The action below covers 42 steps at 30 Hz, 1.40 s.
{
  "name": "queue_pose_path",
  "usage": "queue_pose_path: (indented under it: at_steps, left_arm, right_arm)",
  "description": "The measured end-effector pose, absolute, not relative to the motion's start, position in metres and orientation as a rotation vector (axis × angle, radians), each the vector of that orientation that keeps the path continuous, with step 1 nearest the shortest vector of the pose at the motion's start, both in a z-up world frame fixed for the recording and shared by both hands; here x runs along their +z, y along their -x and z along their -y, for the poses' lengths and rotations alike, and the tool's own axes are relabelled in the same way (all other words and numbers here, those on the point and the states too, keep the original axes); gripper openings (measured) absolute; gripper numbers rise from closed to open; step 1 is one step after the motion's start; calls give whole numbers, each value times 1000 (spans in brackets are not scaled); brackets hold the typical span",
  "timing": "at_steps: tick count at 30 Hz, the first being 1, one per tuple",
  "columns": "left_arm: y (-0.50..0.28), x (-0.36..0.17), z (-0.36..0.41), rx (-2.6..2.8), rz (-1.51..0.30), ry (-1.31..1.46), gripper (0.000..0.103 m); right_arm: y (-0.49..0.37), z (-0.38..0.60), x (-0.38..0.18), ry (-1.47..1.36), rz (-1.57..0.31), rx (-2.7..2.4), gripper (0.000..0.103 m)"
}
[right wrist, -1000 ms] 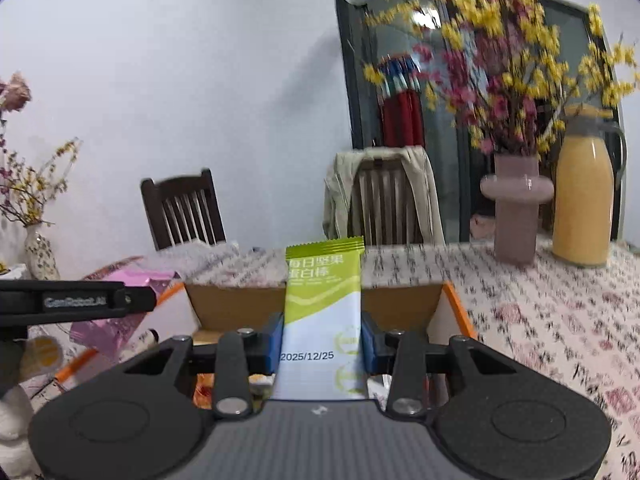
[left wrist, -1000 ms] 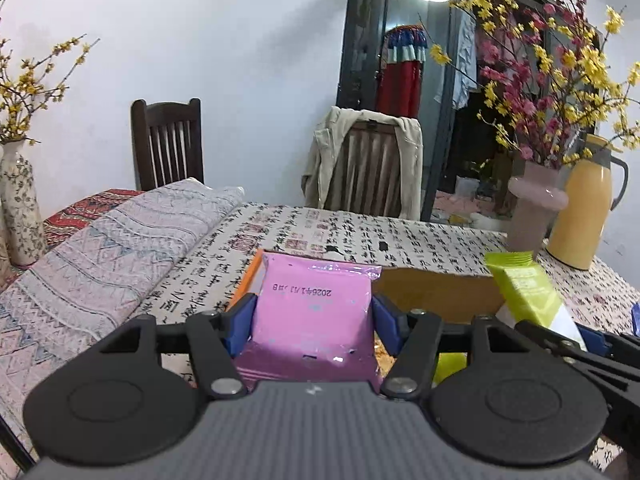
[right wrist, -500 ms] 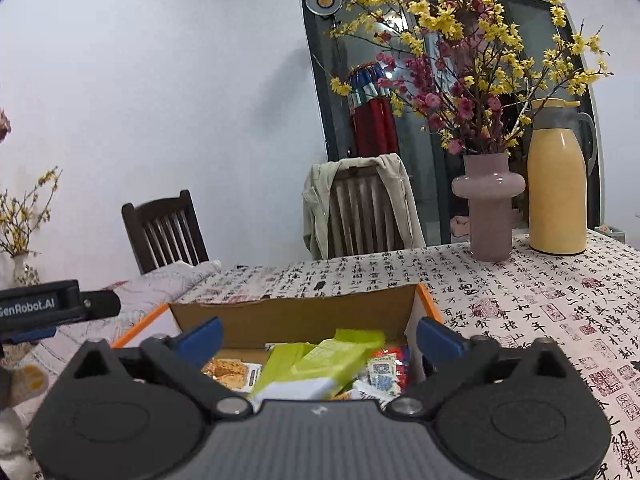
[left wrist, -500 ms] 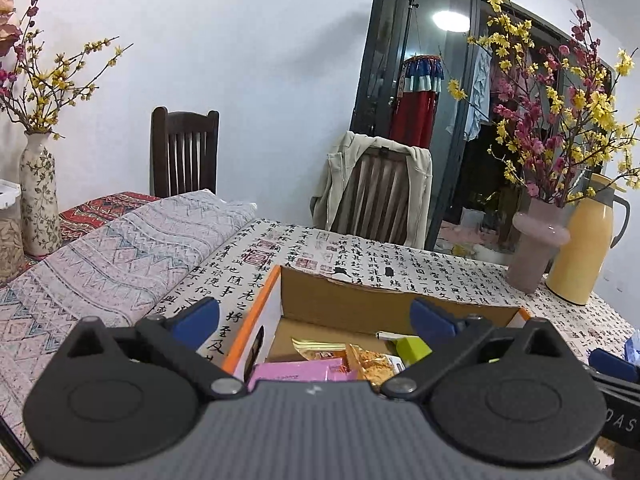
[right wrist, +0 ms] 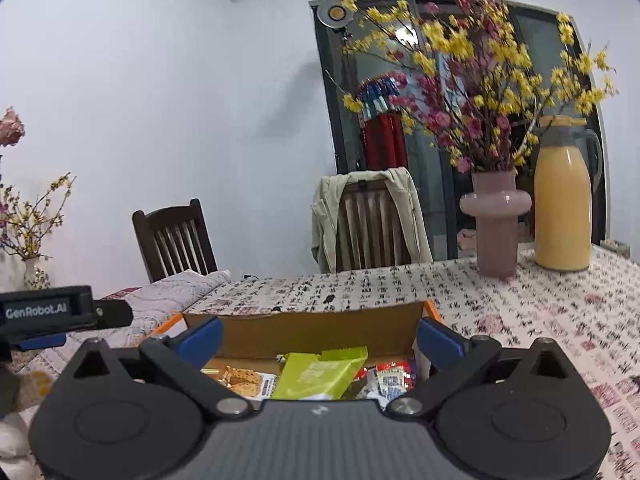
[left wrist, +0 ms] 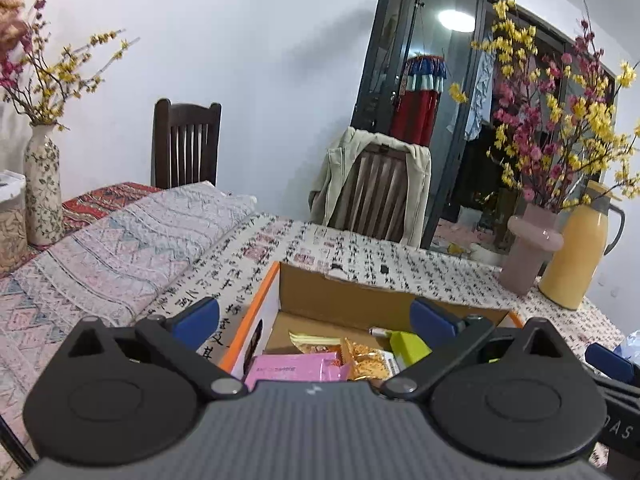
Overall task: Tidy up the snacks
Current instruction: 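Move both open tools back from the box to the snack pile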
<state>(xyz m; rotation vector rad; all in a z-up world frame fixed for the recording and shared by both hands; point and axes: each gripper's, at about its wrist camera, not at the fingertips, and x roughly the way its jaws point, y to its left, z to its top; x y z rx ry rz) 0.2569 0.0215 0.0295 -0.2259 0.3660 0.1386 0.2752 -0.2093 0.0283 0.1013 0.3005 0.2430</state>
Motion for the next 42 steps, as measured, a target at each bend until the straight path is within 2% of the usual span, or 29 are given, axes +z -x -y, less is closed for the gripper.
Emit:
queue_pose_path:
  at_steps: [15,26,35,37,42]
  left_arm:
    - [-166,41,-12,107,-354,201,103]
    - [-134,-1,-28,155,-431,170,103]
    - [-152,-38,-44,186,-499,172,103]
    - [-159,-48,-45,191,-509,168,103]
    - [-167,-56,-49,201,-525,192,103]
  right_arm:
    - [-191,233,40,-104,-340,227,103]
    - [-130,262,4,-97,-420,204,103]
    - [-124,272,-17,-52,-471,165,103]
    - [-129,274,-17,-18,-478,171,100]
    - [-156,278,-23,59,-577,256,80]
